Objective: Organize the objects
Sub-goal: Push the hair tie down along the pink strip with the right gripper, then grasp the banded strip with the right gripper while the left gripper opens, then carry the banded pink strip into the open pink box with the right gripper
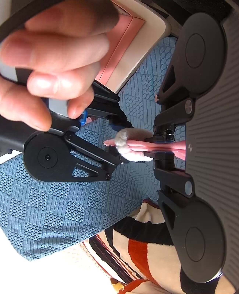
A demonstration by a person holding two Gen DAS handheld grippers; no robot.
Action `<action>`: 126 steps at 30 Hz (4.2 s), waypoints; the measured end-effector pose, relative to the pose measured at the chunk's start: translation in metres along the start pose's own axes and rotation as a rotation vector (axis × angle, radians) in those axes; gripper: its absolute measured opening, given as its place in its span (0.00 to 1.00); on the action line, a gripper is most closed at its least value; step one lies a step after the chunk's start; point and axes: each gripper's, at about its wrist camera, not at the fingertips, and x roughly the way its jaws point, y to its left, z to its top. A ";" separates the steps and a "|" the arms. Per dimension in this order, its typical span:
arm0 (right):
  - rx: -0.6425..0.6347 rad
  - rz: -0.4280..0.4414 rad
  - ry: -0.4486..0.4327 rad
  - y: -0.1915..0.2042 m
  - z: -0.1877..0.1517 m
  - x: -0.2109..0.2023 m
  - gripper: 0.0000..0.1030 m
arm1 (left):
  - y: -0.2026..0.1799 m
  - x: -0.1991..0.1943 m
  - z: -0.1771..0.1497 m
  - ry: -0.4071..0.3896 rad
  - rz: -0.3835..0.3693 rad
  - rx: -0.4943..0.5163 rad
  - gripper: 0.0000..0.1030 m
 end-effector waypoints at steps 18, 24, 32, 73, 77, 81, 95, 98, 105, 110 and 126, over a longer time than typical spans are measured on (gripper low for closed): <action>-0.110 -0.041 -0.167 0.021 -0.001 -0.044 0.15 | 0.045 0.015 0.003 0.049 -0.210 -0.309 0.51; -0.141 -0.064 -0.219 0.025 0.004 -0.064 0.16 | 0.070 0.038 -0.008 0.149 -0.422 -0.572 0.58; -0.112 -0.101 -0.261 0.020 0.008 -0.072 0.16 | 0.056 0.031 -0.002 0.120 -0.500 -0.494 0.49; -0.012 -0.056 -0.161 0.002 -0.033 -0.031 0.54 | 0.040 0.039 0.002 0.181 -0.414 -0.478 0.14; 0.002 -0.055 -0.151 -0.006 -0.040 -0.019 0.44 | 0.038 0.039 0.004 0.183 -0.425 -0.473 0.14; -0.002 -0.049 -0.181 -0.010 -0.044 -0.017 0.35 | 0.035 0.040 0.004 0.199 -0.434 -0.467 0.14; -0.104 -0.156 -0.264 -0.004 -0.061 -0.044 0.12 | 0.042 0.017 0.009 0.270 -0.496 -0.529 0.58; -0.122 -0.182 -0.279 -0.002 -0.065 -0.056 0.12 | 0.043 0.003 0.018 0.272 -0.486 -0.524 0.64; -0.119 -0.244 -0.315 -0.008 -0.065 -0.095 0.12 | 0.046 -0.034 0.043 0.280 -0.475 -0.530 0.65; -0.114 -0.275 -0.342 -0.014 -0.065 -0.130 0.13 | 0.051 -0.051 0.067 0.276 -0.471 -0.539 0.65; -0.153 -0.283 -0.438 0.005 -0.047 -0.245 0.14 | 0.031 -0.061 0.178 0.239 -0.492 -0.493 0.65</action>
